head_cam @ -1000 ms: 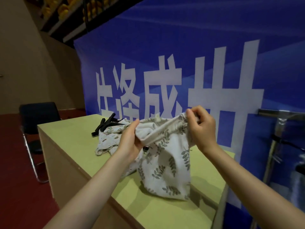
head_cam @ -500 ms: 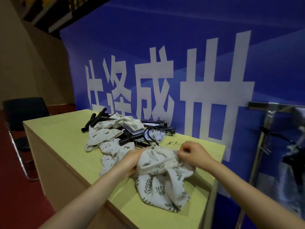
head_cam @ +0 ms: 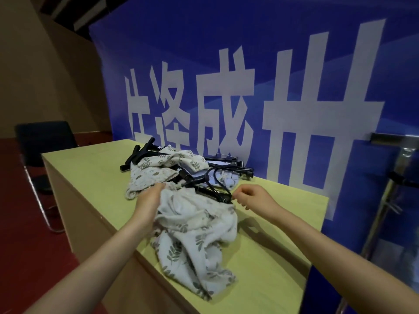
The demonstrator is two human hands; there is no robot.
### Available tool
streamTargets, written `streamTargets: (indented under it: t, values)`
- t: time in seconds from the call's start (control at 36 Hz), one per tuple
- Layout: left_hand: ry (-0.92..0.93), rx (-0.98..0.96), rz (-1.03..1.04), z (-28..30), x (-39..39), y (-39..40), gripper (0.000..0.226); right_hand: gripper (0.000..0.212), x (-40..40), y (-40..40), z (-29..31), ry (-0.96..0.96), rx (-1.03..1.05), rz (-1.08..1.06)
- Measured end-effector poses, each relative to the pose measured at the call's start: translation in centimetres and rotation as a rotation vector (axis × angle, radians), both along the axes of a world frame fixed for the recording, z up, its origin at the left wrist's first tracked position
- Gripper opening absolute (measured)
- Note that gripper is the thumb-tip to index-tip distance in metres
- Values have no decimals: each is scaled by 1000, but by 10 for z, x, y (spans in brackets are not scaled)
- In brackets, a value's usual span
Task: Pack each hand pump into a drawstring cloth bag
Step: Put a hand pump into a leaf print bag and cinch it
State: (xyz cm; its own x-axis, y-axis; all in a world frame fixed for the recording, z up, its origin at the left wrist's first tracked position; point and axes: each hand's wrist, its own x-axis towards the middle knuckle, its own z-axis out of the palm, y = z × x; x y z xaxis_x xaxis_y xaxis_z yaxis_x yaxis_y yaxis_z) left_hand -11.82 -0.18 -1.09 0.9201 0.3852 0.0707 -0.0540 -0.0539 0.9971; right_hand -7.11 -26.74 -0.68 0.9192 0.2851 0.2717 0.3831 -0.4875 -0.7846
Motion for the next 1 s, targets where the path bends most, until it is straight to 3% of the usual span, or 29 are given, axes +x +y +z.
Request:
streamTargets:
  t: [0.06,0.14,0.25,0.36,0.44,0.61,0.75,0.89,0.94,1.0]
  values:
    - [-27,-153,111,0,7,16,26,23,12,11,-2,16,-1,-38]
    - [-58,-308,221,-1,17,31,41,27,26,28,-7,15,-10,-69]
    - [-63,-354,263,1,26,34,49,23,45,55,3,-77,18,-113]
    - [-77,-407,343,0,40,43,30,19,69,81,23,-134,-7,-84]
    - [-72,-482,485,-1,55,58,33,21,90,95,30,-151,-66,-72]
    - [-81,-194,603,-9,82,67,27,26,128,127,20,-135,-135,-67]
    - [-31,20,479,-40,96,73,28,27,156,160,5,-231,-472,4]
    - [-90,180,374,-57,109,84,27,25,197,168,9,-435,-347,-121]
    - [-92,195,362,-56,114,87,28,28,219,162,15,-447,-310,-229]
    - [-96,205,352,-55,119,89,29,31,242,149,17,-378,-402,-308]
